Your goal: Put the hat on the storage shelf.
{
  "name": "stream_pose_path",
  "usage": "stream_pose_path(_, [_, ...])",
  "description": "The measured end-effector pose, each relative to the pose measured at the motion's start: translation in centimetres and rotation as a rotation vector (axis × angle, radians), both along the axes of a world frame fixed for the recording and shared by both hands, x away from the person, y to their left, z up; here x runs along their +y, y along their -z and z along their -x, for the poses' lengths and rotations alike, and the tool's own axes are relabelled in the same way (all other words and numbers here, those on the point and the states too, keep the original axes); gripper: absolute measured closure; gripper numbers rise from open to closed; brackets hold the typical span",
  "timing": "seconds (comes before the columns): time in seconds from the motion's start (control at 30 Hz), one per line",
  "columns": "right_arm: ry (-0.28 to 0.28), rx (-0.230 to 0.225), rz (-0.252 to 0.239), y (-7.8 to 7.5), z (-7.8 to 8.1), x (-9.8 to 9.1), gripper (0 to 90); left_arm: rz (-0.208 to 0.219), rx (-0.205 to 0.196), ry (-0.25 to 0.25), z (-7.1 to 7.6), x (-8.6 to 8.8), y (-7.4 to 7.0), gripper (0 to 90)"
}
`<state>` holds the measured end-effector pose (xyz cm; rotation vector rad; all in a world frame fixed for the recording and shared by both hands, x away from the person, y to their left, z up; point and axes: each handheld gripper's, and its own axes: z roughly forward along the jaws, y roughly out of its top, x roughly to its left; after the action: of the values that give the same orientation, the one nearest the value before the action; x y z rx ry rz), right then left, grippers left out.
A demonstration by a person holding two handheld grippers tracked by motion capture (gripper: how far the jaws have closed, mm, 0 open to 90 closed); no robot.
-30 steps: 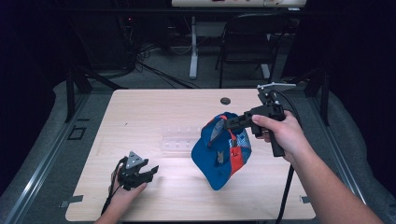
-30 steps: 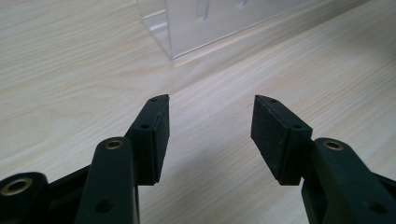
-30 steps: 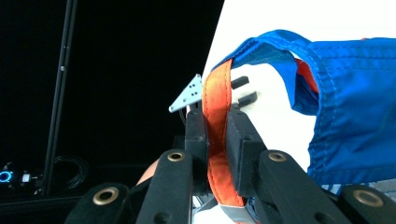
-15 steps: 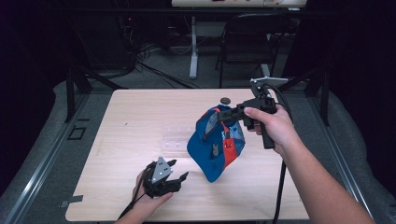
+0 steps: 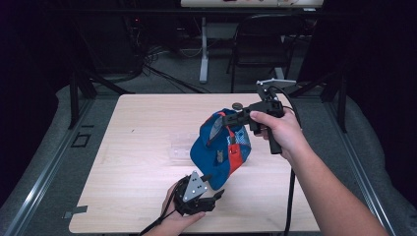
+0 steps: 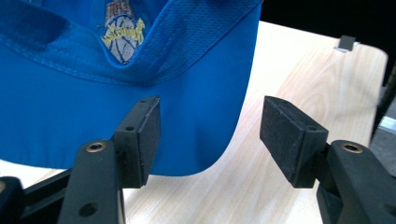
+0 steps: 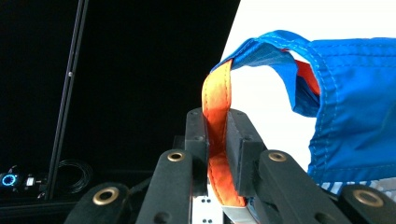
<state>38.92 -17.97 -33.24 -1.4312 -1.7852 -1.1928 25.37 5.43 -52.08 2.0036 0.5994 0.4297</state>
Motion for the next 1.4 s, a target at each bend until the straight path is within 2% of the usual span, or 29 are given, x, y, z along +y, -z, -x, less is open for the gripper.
stream_pose_path(0.07, [0.0,0.0,0.0,0.0,0.0,0.0,80.2,-0.011,-0.006,-0.007,0.0,-0.3,0.1,40.1])
stream_pose_path(0.13, [-0.003,0.001,0.001,0.0,0.1,0.0,80.2,-0.029,-0.03,-0.04,-0.1,-0.6,0.2,42.0])
stream_pose_path(0.2, [-0.001,-0.002,0.008,0.0,0.1,0.0,80.1,-0.031,-0.034,-0.047,-0.2,-0.8,0.2,48.9])
stream_pose_path(0.23, [-0.001,-0.002,0.008,0.0,0.1,0.0,80.1,-0.043,-0.035,-0.052,-0.3,-0.8,0.2,48.9])
stream_pose_path(0.27, [-0.002,-0.003,0.009,0.0,0.1,-0.1,80.1,-0.042,-0.034,-0.05,-0.4,-0.7,0.1,55.4])
stream_pose_path(0.33, [0.003,-0.003,0.008,0.0,0.1,-0.2,80.1,-0.047,-0.036,-0.048,-0.5,-0.5,0.0,60.7])
stream_pose_path(0.67, [0.01,-0.004,0.008,-0.2,0.2,-0.7,80.1,-0.06,-0.042,-0.037,-0.3,0.5,-0.4,80.3])
stream_pose_path(0.83, [0.004,-0.013,0.01,-0.4,0.4,-0.7,80.1,-0.043,-0.05,-0.027,0.0,1.4,-0.7,84.9])
stream_pose_path(0.9, [0.007,-0.014,0.01,-0.5,0.5,-0.8,80.0,-0.047,-0.056,-0.029,0.1,1.7,-0.8,86.4])
stream_pose_path(1.07, [0.006,-0.022,0.011,-0.8,0.5,-0.9,80.0,-0.029,-0.071,-0.045,0.1,2.7,-1.2,88.1])
stream_pose_path(1.23, [0.004,-0.03,0.007,-1.0,0.5,-0.8,80.1,0.005,-0.063,-0.079,-0.8,3.6,-1.5,88.1])
stream_pose_path(1.4, [-0.004,-0.033,0.011,-0.9,0.5,-0.4,80.1,0.022,-0.054,-0.096,-1.6,4.0,-1.3,88.0])
